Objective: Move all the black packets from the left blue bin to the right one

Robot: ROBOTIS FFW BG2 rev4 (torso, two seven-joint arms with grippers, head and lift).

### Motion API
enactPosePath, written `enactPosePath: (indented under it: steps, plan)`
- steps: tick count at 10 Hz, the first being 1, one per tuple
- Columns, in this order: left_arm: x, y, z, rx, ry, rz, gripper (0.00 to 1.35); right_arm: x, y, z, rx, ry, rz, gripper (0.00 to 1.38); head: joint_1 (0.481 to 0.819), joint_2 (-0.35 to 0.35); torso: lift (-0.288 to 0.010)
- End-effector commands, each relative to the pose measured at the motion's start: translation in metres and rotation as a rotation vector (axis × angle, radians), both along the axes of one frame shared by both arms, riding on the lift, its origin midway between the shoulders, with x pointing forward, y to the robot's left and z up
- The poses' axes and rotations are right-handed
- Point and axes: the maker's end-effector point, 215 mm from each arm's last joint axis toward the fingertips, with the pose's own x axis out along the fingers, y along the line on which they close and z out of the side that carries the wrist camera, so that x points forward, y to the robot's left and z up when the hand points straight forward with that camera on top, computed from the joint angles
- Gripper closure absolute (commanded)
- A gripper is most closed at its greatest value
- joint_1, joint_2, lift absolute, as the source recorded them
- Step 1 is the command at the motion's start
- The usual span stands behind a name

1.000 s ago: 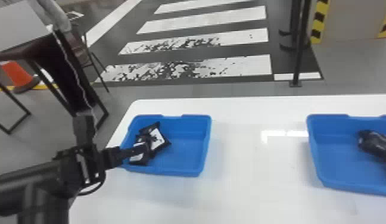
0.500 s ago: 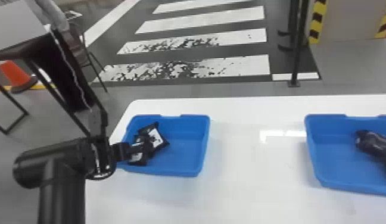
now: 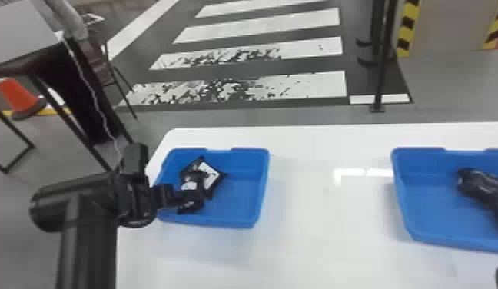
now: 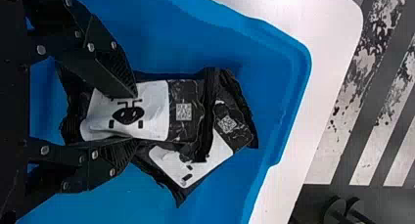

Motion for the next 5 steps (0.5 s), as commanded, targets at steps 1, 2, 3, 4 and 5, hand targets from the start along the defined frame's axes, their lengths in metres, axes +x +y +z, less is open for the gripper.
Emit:
enactPosePath:
  steps: [1,2,3,4,5]
  plan:
    - [0.001,-0.009,-0.002,-0.002,0.0,-0.027,1.2,-0.002,0.0,-0.003,0.014,0.009,-0.004,0.2,0.695,0.292,-0.14]
    - [0.004,-0.017,0.0,0.001,0.002,-0.067,1.2,-0.002,0.0,-0.002,0.015,0.008,-0.004,0.2,0.695,0.284,-0.14]
    - [0.003,-0.02,0.003,-0.002,-0.008,-0.09,1.2,-0.003,0.0,-0.003,0.021,0.01,-0.005,0.2,0.695,0.273,-0.14]
    - [-0.007,-0.022,0.022,0.018,-0.053,-0.108,1.2,-0.003,0.0,-0.001,0.023,0.008,-0.005,0.2,0.695,0.263,-0.14]
    - [-0.021,-0.031,0.038,0.028,-0.089,-0.128,1.2,-0.003,0.0,0.0,0.025,0.005,-0.005,0.2,0.695,0.262,-0.14]
